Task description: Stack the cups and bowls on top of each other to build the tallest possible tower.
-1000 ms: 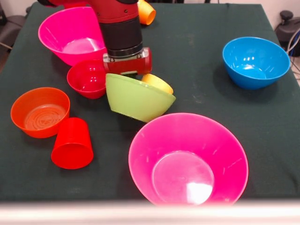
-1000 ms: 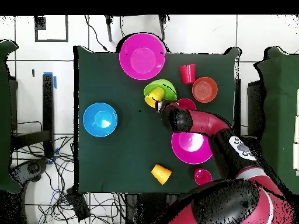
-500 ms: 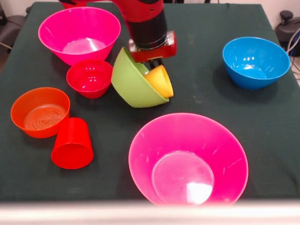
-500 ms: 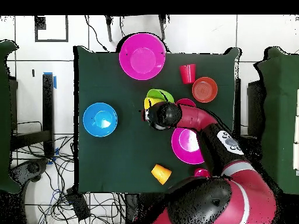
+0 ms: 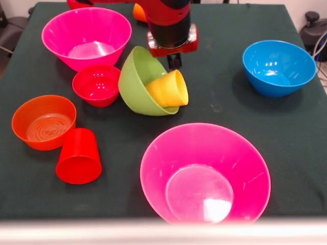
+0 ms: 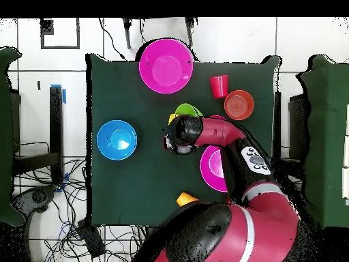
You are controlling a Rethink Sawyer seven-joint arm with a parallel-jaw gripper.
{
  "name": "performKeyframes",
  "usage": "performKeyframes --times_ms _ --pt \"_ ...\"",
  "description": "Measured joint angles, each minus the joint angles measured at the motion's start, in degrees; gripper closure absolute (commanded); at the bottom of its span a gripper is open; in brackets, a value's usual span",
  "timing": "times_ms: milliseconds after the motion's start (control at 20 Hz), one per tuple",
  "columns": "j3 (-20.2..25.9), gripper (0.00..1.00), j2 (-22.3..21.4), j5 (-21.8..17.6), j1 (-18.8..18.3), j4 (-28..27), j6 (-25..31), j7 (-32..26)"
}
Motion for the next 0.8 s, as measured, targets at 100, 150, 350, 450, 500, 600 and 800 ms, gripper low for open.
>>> performKeyframes --times_ms 100,150,350,450,500,600,800 --pt "-0.76 1.0 0.19 -0.32 0.52 -0.87 0.0 0.0" --pt "-1.65 1.0 0.45 -0.81 1.14 -2.0 0.0 0.0" --pt "-4.31 1.0 1.11 -2.67 2.85 -5.04 0.01 0.0" --pt "-6.0 1.0 1.22 -4.27 3.77 -6.73 0.0 0.0" --pt "-6.54 1.0 1.21 -4.81 4.0 -7.15 0.0 0.0" --pt "-7.47 1.0 1.19 -5.63 4.38 -7.68 0.01 0.0" --pt "-9.0 1.0 0.96 -7.83 4.77 -8.28 -0.99 0.0"
